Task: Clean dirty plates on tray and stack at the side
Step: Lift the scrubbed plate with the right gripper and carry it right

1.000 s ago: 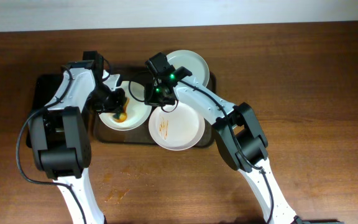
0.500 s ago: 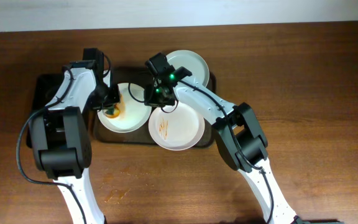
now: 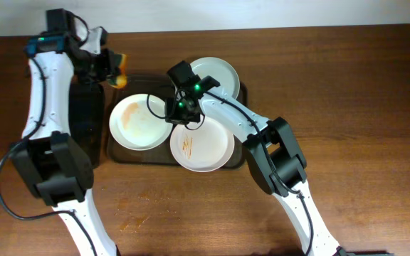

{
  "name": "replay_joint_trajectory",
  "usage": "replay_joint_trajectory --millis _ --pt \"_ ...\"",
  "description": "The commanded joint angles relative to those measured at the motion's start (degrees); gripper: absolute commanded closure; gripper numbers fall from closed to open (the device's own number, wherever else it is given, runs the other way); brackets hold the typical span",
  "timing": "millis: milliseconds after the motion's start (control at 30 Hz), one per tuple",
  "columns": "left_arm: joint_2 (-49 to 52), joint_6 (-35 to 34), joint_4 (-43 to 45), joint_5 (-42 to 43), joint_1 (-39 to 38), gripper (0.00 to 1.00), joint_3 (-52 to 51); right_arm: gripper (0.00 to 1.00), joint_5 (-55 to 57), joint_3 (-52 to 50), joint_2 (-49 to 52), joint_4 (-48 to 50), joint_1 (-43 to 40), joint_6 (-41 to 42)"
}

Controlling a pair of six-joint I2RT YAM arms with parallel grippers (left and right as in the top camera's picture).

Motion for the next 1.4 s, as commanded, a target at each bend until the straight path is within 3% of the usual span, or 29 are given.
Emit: replay_joint_trajectory --millis 0,200,333,500,733,967,1200,1300,1367 --pt "-0.26 -1.03 -0.74 0.81 3.15 0.99 1.07 0.96 2.99 6.99 1.73 -3.19 0.04 -6.16" --pt "-0.26 -1.01 -0.63 0.42 5.86 0.99 1.07 0.96 18.23 27.52 1.73 -18.32 1.46 -15.37" --pt "-0.26 -1.01 -0.61 -5.31 5.86 0.99 1.07 0.96 31.65 38.51 1.73 -24.09 4.72 -17.94" --pt "-0.26 -1.07 -0.63 -11.52 6.69 0.99 1.07 0.96 55.52 39.54 1.73 -24.55 11.5 -20.2" --pt "-0.26 -1.05 -0.63 -11.5 7.45 0.99 1.07 0.96 82.2 39.54 1.73 -27.32 15.3 -22.21" --pt "-0.26 -1.05 -0.83 -11.5 7.45 0.99 1.07 0.96 98.99 39.54 1.73 -26.62 21.46 -22.21" --pt "-0.26 -1.05 -0.83 -11.5 7.45 0.99 1.07 0.96 89.15 39.54 1.7 -26.91 20.94 -22.18" --pt "-0.26 -1.05 -1.11 -11.5 7.45 0.99 1.07 0.96 74.64 39.54 -0.68 -28.33 17.75 -21.68" --pt "-0.26 -1.03 -1.66 -11.54 7.19 0.99 1.07 0.96 56.19 39.54 -5.9 -30.18 11.41 -20.37"
